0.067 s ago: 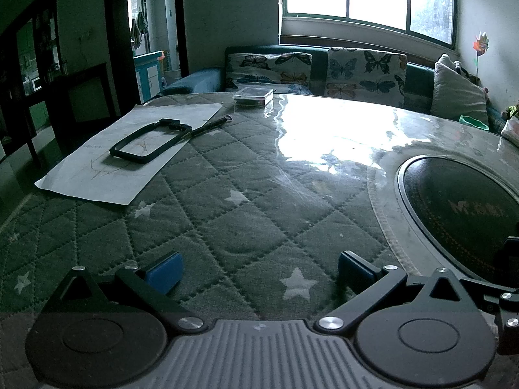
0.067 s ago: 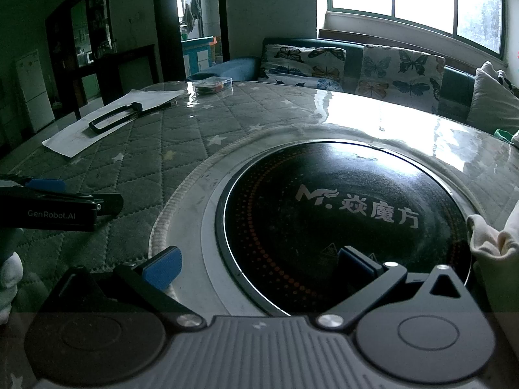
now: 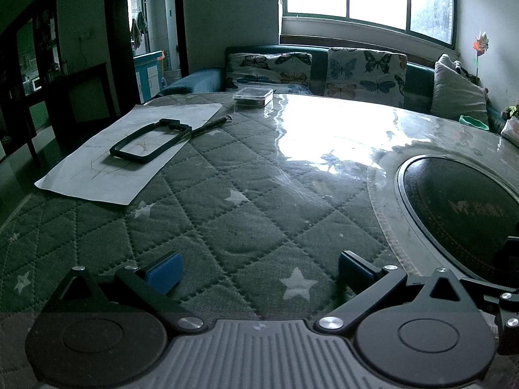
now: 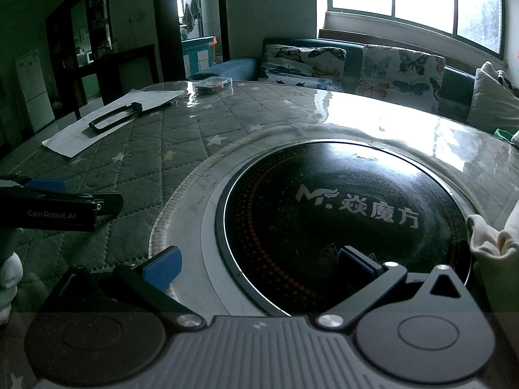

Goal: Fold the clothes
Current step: 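Move both grippers toward the cream shirt lying beside the cooktop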

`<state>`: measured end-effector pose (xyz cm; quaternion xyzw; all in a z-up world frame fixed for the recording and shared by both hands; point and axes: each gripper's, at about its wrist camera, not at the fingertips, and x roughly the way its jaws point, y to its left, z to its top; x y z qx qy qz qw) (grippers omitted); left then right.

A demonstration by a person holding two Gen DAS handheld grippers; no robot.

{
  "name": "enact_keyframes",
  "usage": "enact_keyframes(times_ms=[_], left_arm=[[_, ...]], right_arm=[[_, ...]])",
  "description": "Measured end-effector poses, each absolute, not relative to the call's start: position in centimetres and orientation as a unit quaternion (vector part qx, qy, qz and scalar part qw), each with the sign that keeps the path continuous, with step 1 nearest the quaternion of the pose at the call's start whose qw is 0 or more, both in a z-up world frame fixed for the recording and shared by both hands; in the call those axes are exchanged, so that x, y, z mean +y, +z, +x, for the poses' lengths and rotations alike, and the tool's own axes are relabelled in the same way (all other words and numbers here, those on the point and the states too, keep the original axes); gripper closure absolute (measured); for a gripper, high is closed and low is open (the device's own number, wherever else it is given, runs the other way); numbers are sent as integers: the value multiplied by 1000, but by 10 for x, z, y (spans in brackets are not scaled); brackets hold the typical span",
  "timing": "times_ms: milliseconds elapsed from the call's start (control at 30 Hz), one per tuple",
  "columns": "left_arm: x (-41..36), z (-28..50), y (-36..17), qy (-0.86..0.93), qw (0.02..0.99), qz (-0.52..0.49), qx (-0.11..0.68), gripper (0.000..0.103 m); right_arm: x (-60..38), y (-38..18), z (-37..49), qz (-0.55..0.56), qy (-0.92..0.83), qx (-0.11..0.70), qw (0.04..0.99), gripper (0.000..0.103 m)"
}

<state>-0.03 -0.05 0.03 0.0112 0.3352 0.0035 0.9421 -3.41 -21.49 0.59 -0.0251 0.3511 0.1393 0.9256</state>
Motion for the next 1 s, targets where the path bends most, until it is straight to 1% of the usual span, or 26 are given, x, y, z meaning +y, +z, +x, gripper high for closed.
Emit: enact_keyframes(times_ms=[500, 1000], left_arm=[[-12, -4, 9, 13, 941, 21, 337, 0], [-49, -28, 28, -36, 939, 27, 340, 0]], right_arm=[[-220, 12, -45, -23, 140, 348, 927, 0], [-242, 38, -95, -43, 135, 317, 938, 0]])
